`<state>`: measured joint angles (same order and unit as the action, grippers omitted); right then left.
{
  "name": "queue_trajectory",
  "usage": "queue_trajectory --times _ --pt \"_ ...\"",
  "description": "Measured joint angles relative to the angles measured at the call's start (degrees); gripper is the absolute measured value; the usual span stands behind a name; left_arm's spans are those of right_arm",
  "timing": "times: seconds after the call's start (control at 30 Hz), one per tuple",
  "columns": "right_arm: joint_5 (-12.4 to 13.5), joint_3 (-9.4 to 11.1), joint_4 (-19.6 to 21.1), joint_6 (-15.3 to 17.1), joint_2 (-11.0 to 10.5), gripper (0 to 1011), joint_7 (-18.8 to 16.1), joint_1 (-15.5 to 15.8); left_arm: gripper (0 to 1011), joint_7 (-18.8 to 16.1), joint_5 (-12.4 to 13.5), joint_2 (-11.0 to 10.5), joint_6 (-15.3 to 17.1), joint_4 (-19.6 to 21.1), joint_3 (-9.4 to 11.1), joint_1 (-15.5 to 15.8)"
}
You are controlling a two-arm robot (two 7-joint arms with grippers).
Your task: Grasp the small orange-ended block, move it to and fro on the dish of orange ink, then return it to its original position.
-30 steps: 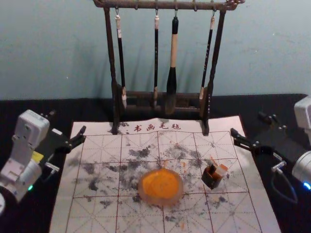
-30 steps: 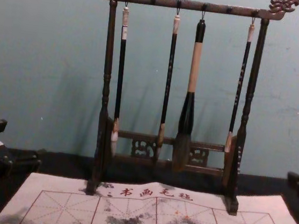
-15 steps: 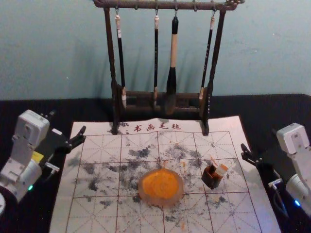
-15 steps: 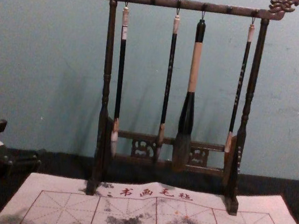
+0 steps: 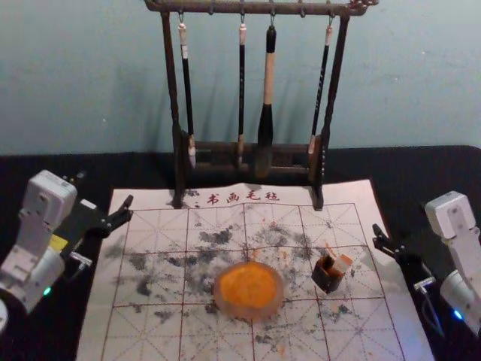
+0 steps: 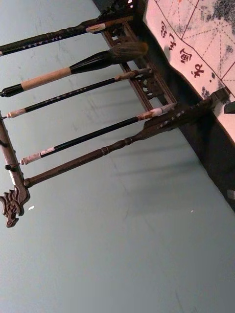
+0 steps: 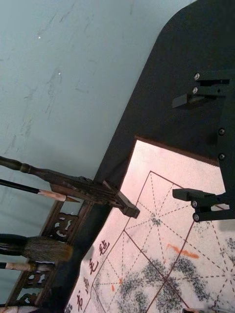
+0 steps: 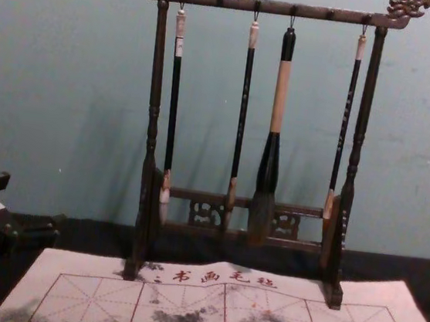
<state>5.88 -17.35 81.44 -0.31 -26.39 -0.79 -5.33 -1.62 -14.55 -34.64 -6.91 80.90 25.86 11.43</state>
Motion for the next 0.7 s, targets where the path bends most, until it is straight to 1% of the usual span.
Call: queue_trajectory --times 0.7 --pt "0.2 0.0 0.3 -0.1 -0.2 1000 -0.2 0.1 1001 0.0 0.0 0.0 0.0 0.0 0.0 0.0"
